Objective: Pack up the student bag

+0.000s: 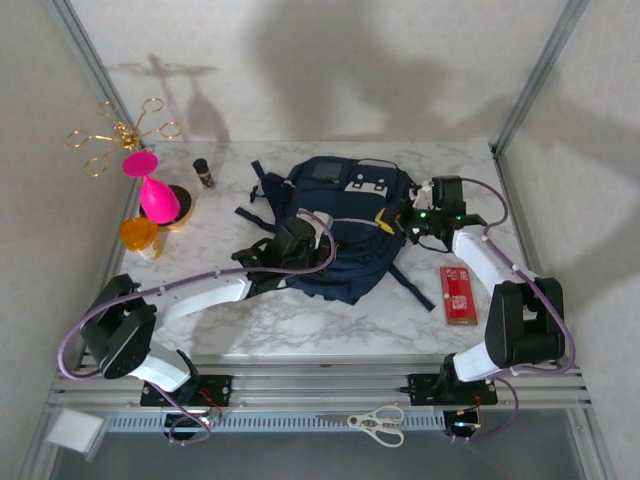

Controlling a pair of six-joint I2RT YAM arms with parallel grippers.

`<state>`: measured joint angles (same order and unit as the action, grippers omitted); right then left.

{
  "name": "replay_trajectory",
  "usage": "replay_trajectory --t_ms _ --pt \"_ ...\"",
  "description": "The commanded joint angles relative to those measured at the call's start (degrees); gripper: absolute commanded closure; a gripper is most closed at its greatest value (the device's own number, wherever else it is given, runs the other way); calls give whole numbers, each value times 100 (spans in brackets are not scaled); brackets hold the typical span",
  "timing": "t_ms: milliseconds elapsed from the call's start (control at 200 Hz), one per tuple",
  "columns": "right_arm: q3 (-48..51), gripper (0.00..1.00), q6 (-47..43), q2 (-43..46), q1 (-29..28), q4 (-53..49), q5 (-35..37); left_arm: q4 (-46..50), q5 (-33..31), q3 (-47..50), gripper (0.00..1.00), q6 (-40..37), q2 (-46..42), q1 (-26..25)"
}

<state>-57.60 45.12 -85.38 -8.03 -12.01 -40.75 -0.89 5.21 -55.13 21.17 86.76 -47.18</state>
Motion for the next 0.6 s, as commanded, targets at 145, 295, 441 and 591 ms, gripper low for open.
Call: replay_trajectory --t_ms 145,295,441,591 --pt "-205 49 -18 306 -146 166 1205 346 283 -84 100 -44 410 -72" --pt "940 38 1215 1060 -568 789 1526 144 369 -129 100 10 460 -96" --pt "1681 33 1921 1599 -972 878 2267 133 243 -132 100 19 423 -99" --pt "1766 31 2321 1441 -1588 1295 2388 62 348 -111 100 19 382 -99"
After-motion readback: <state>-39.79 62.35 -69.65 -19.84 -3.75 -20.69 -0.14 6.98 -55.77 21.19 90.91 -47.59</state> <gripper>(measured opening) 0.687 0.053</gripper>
